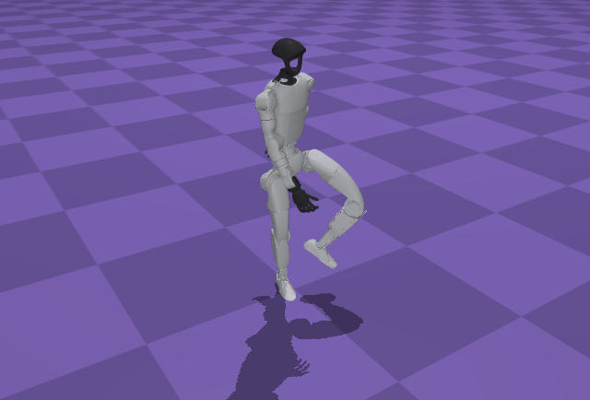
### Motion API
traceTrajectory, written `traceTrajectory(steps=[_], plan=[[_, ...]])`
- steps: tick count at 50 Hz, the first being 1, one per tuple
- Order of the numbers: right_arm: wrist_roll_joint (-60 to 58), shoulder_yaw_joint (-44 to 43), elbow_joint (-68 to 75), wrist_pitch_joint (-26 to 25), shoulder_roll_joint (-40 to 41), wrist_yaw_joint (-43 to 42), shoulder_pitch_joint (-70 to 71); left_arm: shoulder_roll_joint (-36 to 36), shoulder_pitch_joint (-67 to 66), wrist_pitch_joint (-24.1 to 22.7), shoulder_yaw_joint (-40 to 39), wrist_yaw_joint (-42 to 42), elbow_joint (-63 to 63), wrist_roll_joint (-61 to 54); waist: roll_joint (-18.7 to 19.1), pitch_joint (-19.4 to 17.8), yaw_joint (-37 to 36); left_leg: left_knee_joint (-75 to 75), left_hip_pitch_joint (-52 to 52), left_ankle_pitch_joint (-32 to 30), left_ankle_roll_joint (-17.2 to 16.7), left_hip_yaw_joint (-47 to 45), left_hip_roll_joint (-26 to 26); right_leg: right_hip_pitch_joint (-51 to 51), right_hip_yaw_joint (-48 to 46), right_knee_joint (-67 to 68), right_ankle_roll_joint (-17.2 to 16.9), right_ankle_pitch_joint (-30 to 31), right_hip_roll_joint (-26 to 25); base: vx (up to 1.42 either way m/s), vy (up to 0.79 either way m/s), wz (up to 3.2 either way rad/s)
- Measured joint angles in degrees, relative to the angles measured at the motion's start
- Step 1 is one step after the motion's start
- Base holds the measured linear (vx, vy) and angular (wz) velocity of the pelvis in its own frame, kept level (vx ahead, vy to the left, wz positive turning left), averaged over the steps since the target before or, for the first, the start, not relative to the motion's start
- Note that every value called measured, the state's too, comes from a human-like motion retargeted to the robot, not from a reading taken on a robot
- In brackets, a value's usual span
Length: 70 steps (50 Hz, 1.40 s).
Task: In place motions
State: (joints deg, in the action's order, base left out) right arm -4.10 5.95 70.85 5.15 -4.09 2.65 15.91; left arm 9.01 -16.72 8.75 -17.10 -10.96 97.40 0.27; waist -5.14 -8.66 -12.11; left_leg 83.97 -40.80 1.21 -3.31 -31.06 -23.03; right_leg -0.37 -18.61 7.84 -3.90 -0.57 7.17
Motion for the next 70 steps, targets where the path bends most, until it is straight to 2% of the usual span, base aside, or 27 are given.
traceTrajectory(steps=[3, 8, 12, 15, 17, 18, 20, 21, 22, 25, 29, 32, 35, 40, 41, 43, 45, 47, 48, 50, 52, 57, 60, 62, 65, 67, 70], plan=[[-0.19, 3.63, -9.09, 3.73, 1.22, 3.83, 6.1, 0.41, -5.61, -2.59, -4.74, 2.41, 0.0, 1.15, -1.44, -0.93, -1.14, 4.58, -5.12, 2.57, -0.07, 0.38, -0.7, 0.34, 0.42, -2.78, 2.3, 1.67, -0.05, -0.11, -0.06, -0.7], [-14.06, 8.84, -16.76, 6.33, -1.82, -3.55, 9.17, 2.35, -8.04, -3.12, -7.44, 4.65, 0.0, -1.18, -2.07, 2.82, 2.22, -4.23, -1.07, 2.23, -1.05, -1.27, 2.84, 0.75, -0.37, -5.81, 2.17, 1.82, -0.39, 0.06, 0.01, 0.38], [-19.98, 8.6, -13.56, 6.98, -2.78, -8.41, 1.21, 3.52, -1.74, -4.71, -2.83, 5.23, 0.0, -3.07, -1.31, 5.71, 7.83, -26.64, 15.21, -1.43, -3.54, 1.04, 14.67, 2.99, -5.7, -4.54, -1.09, 0.55, 0.13, 0.18, 0.06, 1.17], [-19.96, 7.69, -5.15, 5.11, -2.56, -2.79, -8.41, 2.34, 5.5, -6.27, 1.48, 4.33, -0.97, -1.18, -1.1, 7.07, 9.96, -55.98, 32.82, -3.83, -7.67, 3.68, 26.17, 3.89, -7.09, -1.03, -2.74, 0.64, -0.58, 0.21, 0.11, 0.2], [-21.1, 4.66, 4.06, 2.74, -3.74, 1.8, -13.52, 0.71, 10.44, -6.3, 5.04, 3.55, -4.08, -0.19, 0.08, 8.29, 11.49, -71.25, 43.04, 6.83, -4.27, -4.02, 27.32, 2.89, -10.62, 5.24, -4.77, 6.11, -0.9, 0.18, 0.16, 0.29], [-22.71, 2.66, 8.8, 0.85, -4.75, 3.28, -15.52, -0.43, 13.34, -6.03, 6.65, 2.77, -6.01, -0.21, 1.99, 9.55, 14.63, -76.44, 44.65, 8.88, -0.99, -5.12, 26.5, 0.81, -15.37, 10.86, -6.28, 12.48, -0.62, 0.02, 0.22, 0.67], [-24.37, -1.25, 17.27, -3.6, -7.77, 2.86, -17.56, -2.44, 20.78, -6.24, 8.62, 0.58, -10.84, -0.38, 4.85, 9.33, 16.18, -80.48, 41.37, 9.73, 3.22, -0.17, 24.54, -9.17, -19.86, 28.24, -4.63, 23.86, 3.19, -0.28, 0.23, 0.09], [-22.32, -2.85, 21.01, -4.75, -9.21, 0.89, -18.45, -2.66, 24.87, -6.91, 10.43, -0.79, -13.96, -1.13, 4.7, 6.62, 18.86, -81.6, 41.74, 9.73, 4.15, 1.99, 25.35, -17.21, -9.93, 36.53, -5.1, 24.96, 0.17, -0.54, 0.22, 0.45], [-19.88, -4.65, 24.12, -5.94, -10.62, -0.49, -19.25, -2.36, 29.25, -7.54, 12.06, -2.53, -17.1, -1.62, 4.72, 3.88, 21.27, -82.76, 42.12, 9.65, 5.12, 2.94, 25.86, -23.83, -4.34, 44.82, -4.95, 24.54, -0.34, -0.68, 0.25, 1.01], [-10.19, -11.59, 26.55, -10.96, -13.72, 0.41, -23.09, 0.01, 41.18, -8.68, 12.49, -7.04, -27.58, 2.69, 6.04, -2.67, 28.58, -85.38, 43.03, 8.97, 6.57, -1.17, 24.55, -35.24, -9.74, 65.29, -3.6, 16.89, 9.4, -0.63, 0.26, 1.21], [-0.99, -20.02, 26.55, -12.45, -17.08, -2.08, -33.61, 0.66, 45.11, -12.4, 14.92, -0.75, -36.41, 5.06, 8.79, -1.02, 31.73, -83.28, 38.41, 8.38, 8.15, 0.62, 22.08, -46.57, -7.29, 72.82, -2.95, 12.41, 6.17, 0.14, -0.01, 0.36], [3.63, -26.98, 26.55, -11.23, -16.9, -5.04, -41.34, -1.19, 44.34, -13.49, 21.05, 1.37, -39.28, 2.83, 9.1, 2.67, 27.76, -82.56, 37.98, 8.56, 7.87, 1.75, 22.69, -43.37, -7.56, 68.83, -3.08, 12.2, 7.62, 0.23, -0.16, 0.07], [4.21, -29.51, 26.55, -10.7, -16.58, -7.47, -42.41, -3.71, 42.22, -14.01, 22.15, -0.45, -38.36, 1.25, 7.24, 3.04, 23.24, -82.94, 41.0, 8.56, 5.94, -0.13, 23.53, -33.08, -4.49, 55.67, -3.9, 14.76, 3.81, 0.07, -0.19, -0.44], [1.26, -20.71, 26.55, -10.21, -16.42, -8.16, -37.76, -6.05, 29.01, -12.71, 18.23, -2.04, -31.7, 1.51, 5.5, 7.4, 21.82, -77.75, 42.77, 7.05, 1.86, -2.7, 25.05, -7.7, 0.7, 15.61, -7.46, 18.38, -3.1, 0.33, -0.11, -0.16], [0.77, -17.46, 26.55, -10.66, -15.68, -8.16, -34.57, -6.13, 25.45, -12.76, 16.63, -1.04, -29.93, 2.46, 4.45, 7.09, 22.14, -72.44, 42.43, 4.02, 0.31, -4.34, 24.95, -2.82, -0.3, 8.93, -8.15, 12.76, -2.48, 0.16, -0.13, 0.14], [-1.27, -11.47, 26.55, -10.43, -13.26, -6.74, -25.92, -5.74, 20.05, -12.6, 12.24, 3.2, -25.94, 3.69, 1.87, 5.75, 22.26, -51.28, 36.2, -8.09, -4.25, -7.87, 18.74, 4.85, -14.55, -0.3, -5.06, 1.77, 1.61, -0.1, -0.22, -0.07], [-4.9, -7.4, 25.32, -7.15, -10.5, -2.11, -16.46, -5.03, 15.71, -12.27, 7.22, 10.12, -22.94, 1.99, 1.72, 3.48, 14.6, -25.54, 21.85, -20.79, -0.5, -9.5, 5.8, 3.84, -10.55, -2.87, -3.66, -0.54, -0.27, -0.2, -0.37, -1.52], [-6.96, -2.8, 15.23, -6.55, -8.9, 6.91, -12.51, -5.06, 11.31, -13.0, 4.74, 13.1, -18.43, -2.63, 3.35, 3.09, 8.26, -9.11, 4.24, -15.81, -0.69, 4.03, 3.66, -1.01, 0.32, -1.44, -2.29, 2.39, -3.4, -0.04, -0.31, -1.53], [-7.55, -0.44, 10.37, -5.78, -8.99, 11.01, -9.62, -4.42, 9.96, -13.17, 2.84, 11.38, -15.14, -3.94, 2.94, 2.79, 3.76, -2.56, -1.1, -14.39, 0.13, 4.13, -0.39, -1.67, -1.63, -1.4, -0.68, 2.79, -3.17, -0.06, -0.33, -1.9], [-12.0, 1.77, -0.43, -3.42, -7.74, 11.08, -4.74, -2.67, 8.27, -10.15, -2.06, 7.0, -8.99, -5.0, 1.38, -0.14, -1.84, 8.53, -7.41, -8.54, 2.75, 3.22, -10.19, -1.47, 0.89, -2.26, 3.61, 3.07, -5.08, -0.18, -0.33, -1.87], [-13.97, 6.23, -8.58, -1.29, -6.94, 7.76, 1.33, -1.3, 5.63, -7.53, -6.07, 2.95, -6.52, -4.45, -0.4, -2.48, -2.29, 13.78, -14.18, -3.94, 4.25, 4.5, -10.31, -1.54, 1.66, -3.63, 4.63, 4.86, -3.25, -0.29, -0.09, -1.03], [-13.41, 13.52, -19.13, 4.14, -4.84, 5.33, 9.67, 0.89, -2.44, -7.54, -9.14, 2.96, -3.82, -1.88, -2.68, -0.74, -3.99, 13.09, -11.01, -1.21, 2.61, -0.71, -12.19, -2.12, 4.34, -4.63, 5.63, 5.57, -1.5, 0.16, 0.07, -0.43], [-15.45, 12.83, -21.54, 5.41, -4.01, 5.3, 7.99, 2.4, -1.66, -7.82, -7.5, 5.98, -1.14, -4.98, -0.47, 1.87, 1.36, 5.23, -3.38, -4.42, 1.74, 0.76, -6.94, 0.38, 1.6, -5.35, 3.64, 4.68, -2.38, 0.15, 0.18, 1.47], [-15.67, 12.38, -20.24, 6.16, -3.98, 3.15, 4.16, 2.58, 0.48, -8.18, -5.61, 6.79, -0.8, -5.86, 0.24, 4.21, 4.9, -6.95, 5.59, -6.43, 0.69, 0.01, 0.52, 1.87, -1.72, -5.53, 1.27, 4.16, -1.22, 0.19, 0.34, 1.5], [-17.72, 11.15, -15.2, 6.21, -4.38, 3.25, -5.37, 1.56, 3.93, -9.76, -0.28, 7.5, -1.31, -5.55, -0.73, 8.4, 7.75, -38.46, 23.89, -8.36, -3.85, -0.16, 17.77, 2.66, -4.79, -2.82, -2.47, 3.43, 2.35, 0.4, 0.32, 0.6], [-22.12, 10.07, -9.3, 4.01, -5.09, 3.97, -11.99, 0.68, 7.4, -11.45, 5.08, 10.45, -1.89, -5.49, 0.07, 9.73, 8.65, -62.12, 36.34, -5.82, -7.12, 1.27, 24.93, 2.02, -6.58, 3.3, -3.63, 5.58, 1.39, 0.38, 0.21, 0.17], [-30.08, 4.94, 3.59, -4.76, -6.95, 0.58, -15.93, -1.82, 18.76, -12.41, 13.28, 14.3, -4.5, -5.79, 2.75, 8.37, 16.24, -75.66, 44.47, 8.43, 2.03, -4.8, 22.45, -5.89, -18.49, 28.19, -4.2, 22.65, 7.15, -0.09, 0.27, 1.01]])
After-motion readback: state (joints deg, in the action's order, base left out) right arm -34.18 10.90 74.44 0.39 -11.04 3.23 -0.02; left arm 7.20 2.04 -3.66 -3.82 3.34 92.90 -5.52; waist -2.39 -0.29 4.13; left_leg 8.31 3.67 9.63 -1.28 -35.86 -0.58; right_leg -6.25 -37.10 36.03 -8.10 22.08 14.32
